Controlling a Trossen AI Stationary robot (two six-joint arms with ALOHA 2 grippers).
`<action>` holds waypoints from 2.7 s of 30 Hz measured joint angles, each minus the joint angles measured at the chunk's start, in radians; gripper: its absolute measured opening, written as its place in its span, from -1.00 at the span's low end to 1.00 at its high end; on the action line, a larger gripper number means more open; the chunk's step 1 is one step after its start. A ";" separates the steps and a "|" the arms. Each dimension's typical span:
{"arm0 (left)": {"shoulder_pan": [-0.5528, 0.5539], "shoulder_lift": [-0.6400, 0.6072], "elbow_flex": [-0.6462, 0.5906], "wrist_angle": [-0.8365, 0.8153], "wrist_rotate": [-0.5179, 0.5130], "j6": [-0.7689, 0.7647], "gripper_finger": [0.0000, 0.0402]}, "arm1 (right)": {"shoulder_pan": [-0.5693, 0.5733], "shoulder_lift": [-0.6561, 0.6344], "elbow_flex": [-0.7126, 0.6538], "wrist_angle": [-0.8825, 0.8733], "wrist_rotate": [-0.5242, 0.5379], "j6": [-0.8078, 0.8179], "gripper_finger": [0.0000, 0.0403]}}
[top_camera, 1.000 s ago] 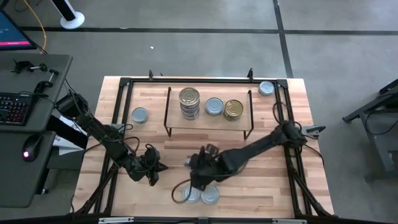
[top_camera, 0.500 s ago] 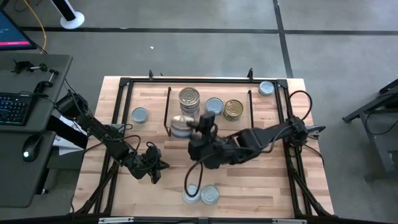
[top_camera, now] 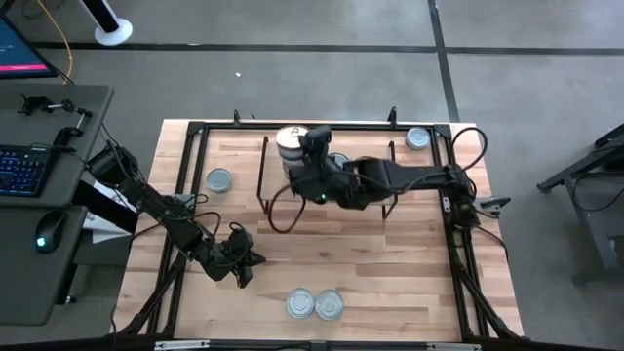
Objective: Stack canned seafood by type on shelf
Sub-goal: Stack the blue-pink tuna can on top of the blue-pink tuna can on the shelf, then stack the white-green tuna can on top of the white-green tuna can on the shelf
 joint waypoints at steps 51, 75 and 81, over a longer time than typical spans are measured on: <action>0.000 0.000 0.000 -0.007 0.001 0.000 -1.00 | -0.031 0.033 0.000 -0.053 -0.166 0.116 0.47; 0.000 0.000 0.000 -0.008 0.016 0.001 -1.00 | 0.017 0.024 0.016 -0.032 -0.225 0.118 0.56; 0.000 0.000 0.000 -0.003 0.100 0.001 -1.00 | 0.085 0.018 0.016 0.024 -0.390 0.321 0.56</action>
